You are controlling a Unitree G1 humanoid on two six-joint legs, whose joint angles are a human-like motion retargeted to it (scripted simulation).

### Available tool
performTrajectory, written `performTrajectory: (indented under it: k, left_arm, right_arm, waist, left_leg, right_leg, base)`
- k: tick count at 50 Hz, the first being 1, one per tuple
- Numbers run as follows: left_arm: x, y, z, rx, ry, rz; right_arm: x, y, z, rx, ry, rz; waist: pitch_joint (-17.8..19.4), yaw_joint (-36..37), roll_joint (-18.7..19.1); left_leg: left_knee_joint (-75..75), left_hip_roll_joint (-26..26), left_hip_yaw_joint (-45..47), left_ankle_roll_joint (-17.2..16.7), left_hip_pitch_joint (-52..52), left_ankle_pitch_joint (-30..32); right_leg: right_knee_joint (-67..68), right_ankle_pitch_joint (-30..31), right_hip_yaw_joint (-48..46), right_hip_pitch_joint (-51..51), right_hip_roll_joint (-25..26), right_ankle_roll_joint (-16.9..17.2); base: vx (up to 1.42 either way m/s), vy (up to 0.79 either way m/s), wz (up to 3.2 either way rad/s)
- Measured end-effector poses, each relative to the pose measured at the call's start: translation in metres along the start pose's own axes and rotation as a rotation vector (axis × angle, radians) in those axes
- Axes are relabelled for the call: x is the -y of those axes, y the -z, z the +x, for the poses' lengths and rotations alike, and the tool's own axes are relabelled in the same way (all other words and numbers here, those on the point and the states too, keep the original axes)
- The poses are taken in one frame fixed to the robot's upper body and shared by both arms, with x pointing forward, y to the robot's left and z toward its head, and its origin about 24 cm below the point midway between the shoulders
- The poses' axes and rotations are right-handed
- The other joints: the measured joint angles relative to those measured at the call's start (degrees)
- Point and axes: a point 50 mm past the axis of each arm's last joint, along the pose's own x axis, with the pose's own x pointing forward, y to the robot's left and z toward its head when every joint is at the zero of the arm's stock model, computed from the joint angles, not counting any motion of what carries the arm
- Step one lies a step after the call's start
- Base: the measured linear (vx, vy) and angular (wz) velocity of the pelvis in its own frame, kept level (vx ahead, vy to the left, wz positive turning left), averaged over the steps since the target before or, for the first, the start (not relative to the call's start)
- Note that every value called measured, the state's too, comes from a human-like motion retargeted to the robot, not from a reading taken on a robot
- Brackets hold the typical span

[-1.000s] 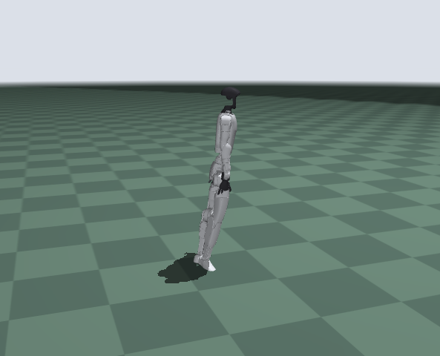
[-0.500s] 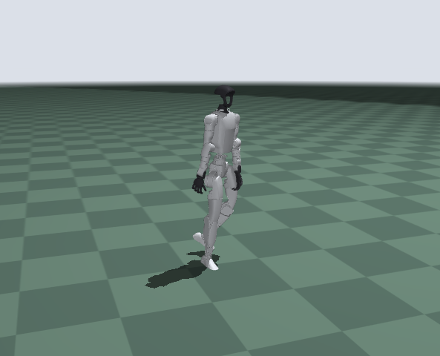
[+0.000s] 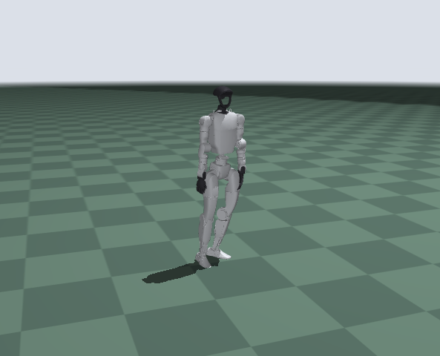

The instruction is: In place motions

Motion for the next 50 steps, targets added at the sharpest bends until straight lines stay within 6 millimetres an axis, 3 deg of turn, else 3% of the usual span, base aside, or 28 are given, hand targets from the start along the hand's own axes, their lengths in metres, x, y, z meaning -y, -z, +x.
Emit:
performTrajectory:
  k: [5,10,15,17,18,21,25,27,30,35,37,40,42,44,46,50]
  left_arm:
    - [-0.002,0.000,-0.001,0.001,0.013,-0.036]
    - [-0.022,-0.007,-0.005,0.014,-0.059,0.018]
    - [-0.039,-0.010,-0.010,0.014,-0.117,0.057]
    - [-0.043,-0.013,-0.012,0.026,-0.128,0.053]
    - [-0.046,-0.017,-0.013,0.035,-0.134,0.051]
    - [-0.056,-0.029,-0.017,0.085,-0.160,0.045]
    - [-0.061,-0.040,-0.021,0.156,-0.189,0.043]
    - [-0.057,-0.038,-0.019,0.155,-0.200,0.007]
    - [-0.051,-0.026,-0.015,0.126,-0.199,-0.109]
    - [-0.047,-0.002,-0.012,0.043,-0.169,-0.259]
    - [-0.049,0.007,-0.012,0.023,-0.183,-0.291]
    - [-0.052,0.024,-0.013,-0.007,-0.207,-0.339]
    - [-0.050,0.040,-0.013,-0.045,-0.214,-0.375]
    - [-0.044,0.057,-0.012,-0.093,-0.215,-0.417]
    - [-0.034,0.074,-0.012,-0.145,-0.208,-0.457]
    - [-0.010,0.100,-0.011,-0.233,-0.176,-0.536]
  right_arm:
    - [0.004,0.001,-0.001,-0.005,0.020,0.026]
    - [-0.003,0.001,0.001,0.010,-0.004,0.102]
    - [-0.012,0.016,0.002,-0.037,-0.039,0.124]
    - [-0.012,0.021,0.003,-0.052,-0.043,0.114]
    - [-0.011,0.023,0.003,-0.054,-0.043,0.110]
    - [-0.006,0.026,0.002,-0.062,-0.035,0.095]
    - [0.005,0.034,0.000,-0.076,-0.012,0.075]
    - [0.012,0.042,-0.002,-0.090,0.014,0.073]
    - [0.017,0.057,-0.003,-0.131,0.057,0.074]
    - [0.014,0.088,-0.006,-0.231,0.061,0.164]
    - [0.010,0.098,-0.008,-0.261,0.041,0.198]
    - [0.006,0.104,-0.009,-0.297,0.028,0.216]
    - [0.007,0.104,-0.009,-0.303,0.048,0.208]
    - [0.012,0.100,-0.009,-0.291,0.075,0.190]
    - [0.018,0.090,-0.008,-0.260,0.099,0.170]
    - [0.036,0.050,-0.008,-0.130,0.137,0.128]
  waist:
    - [0.1,1.0,1.7]
    - [1.6,-2.0,3.0]
    - [2.4,-1.9,1.1]
    - [2.7,0.7,-0.1]
    - [3.2,1.8,-0.5]
    - [5.9,1.5,-1.1]
    - [8.5,6.6,-3.5]
    - [8.7,8.4,-4.3]
    - [8.0,7.3,-5.3]
    - [5.4,2.7,-6.0]
    - [4.9,3.0,-7.4]
    - [4.1,4.2,-9.3]
    - [3.5,5.2,-9.7]
    - [2.4,6.6,-9.8]
    - [1.0,7.0,-9.9]
    - [1.3,8.7,-9.6]
  left_leg:
    - [-0.8,1.1,-2.3,-0.7,-2.1,0.0]
    - [0.6,1.7,-12.7,-1.0,-6.5,2.2]
    - [0.2,-1.5,-24.7,-1.2,-9.0,6.1]
    - [-0.2,-2.8,-27.5,-1.4,-9.5,7.7]
    - [-0.4,-3.1,-28.7,-1.6,-9.8,8.4]
    - [-0.6,-5.5,-36.1,-2.1,-10.4,10.6]
    - [-1.0,-9.4,-40.7,-0.1,-11.7,11.3]
    - [-1.4,-9.3,-36.5,2.8,-13.0,9.0]
    - [-2.0,-4.8,-16.1,6.1,-14.0,2.3]
    - [0.1,1.6,20.7,3.9,-10.8,-4.0]
    - [1.9,2.8,29.9,3.4,-8.2,-4.0]
    - [3.6,2.7,31.6,4.0,-5.9,-3.3]
    - [2.3,2.7,29.3,2.4,-4.7,-1.5]
    - [-0.7,2.4,33.9,0.3,-2.6,3.4]
    - [-3.8,1.0,39.8,-0.1,-1.4,9.1]
    - [-6.1,-1.8,30.8,2.6,-3.5,10.7]
  right_leg:
    - [5.0,-2.6,-0.6,-2.1,-0.3,1.4]
    - [9.4,-3.2,2.6,-3.9,0.5,1.7]
    - [8.0,-3.2,29.9,-3.8,6.5,4.6]
    - [6.6,-3.6,36.1,-2.3,7.5,6.4]
    - [6.2,-4.1,35.6,-1.8,7.2,6.9]
    - [5.4,-5.8,22.8,-0.4,5.0,4.5]
    - [3.5,-6.5,10.4,2.8,2.4,4.3]
    - [2.8,-6.8,3.6,3.5,0.3,5.0]
    - [1.6,-8.4,-9.0,5.2,-1.7,5.7]
    - [-0.4,-10.7,-30.1,8.1,-2.8,8.3]
    - [-0.6,-11.4,-35.5,9.2,-3.7,9.5]
    - [-0.8,-12.1,-41.6,10.9,-4.3,11.1]
    - [-1.0,-12.3,-44.9,11.9,-3.9,11.9]
    - [-1.3,-12.3,-47.6,12.6,-3.3,12.7]
    - [-1.7,-12.2,-50.6,13.0,-3.1,13.6]
    - [-2.2,-11.6,-53.4,14.1,-2.6,14.4]
  base:
    - [0.03,-0.22,0.20]
    - [0.01,-0.33,1.62]
    - [0.06,-0.41,2.22]
    - [0.08,-0.45,1.83]
    - [0.13,-0.49,2.39]
    - [0.15,-0.44,3.29]
    - [0.31,-0.36,2.75]
    - [0.38,-0.25,3.12]
    - [0.50,-0.23,3.89]
    - [0.44,-0.18,4.30]
    - [0.54,-0.23,3.32]
    - [0.54,-0.23,2.68]
    - [0.51,-0.16,2.08]
    - [0.47,-0.09,1.61]
    - [0.36,-0.07,1.68]
    - [0.20,-0.10,0.91]
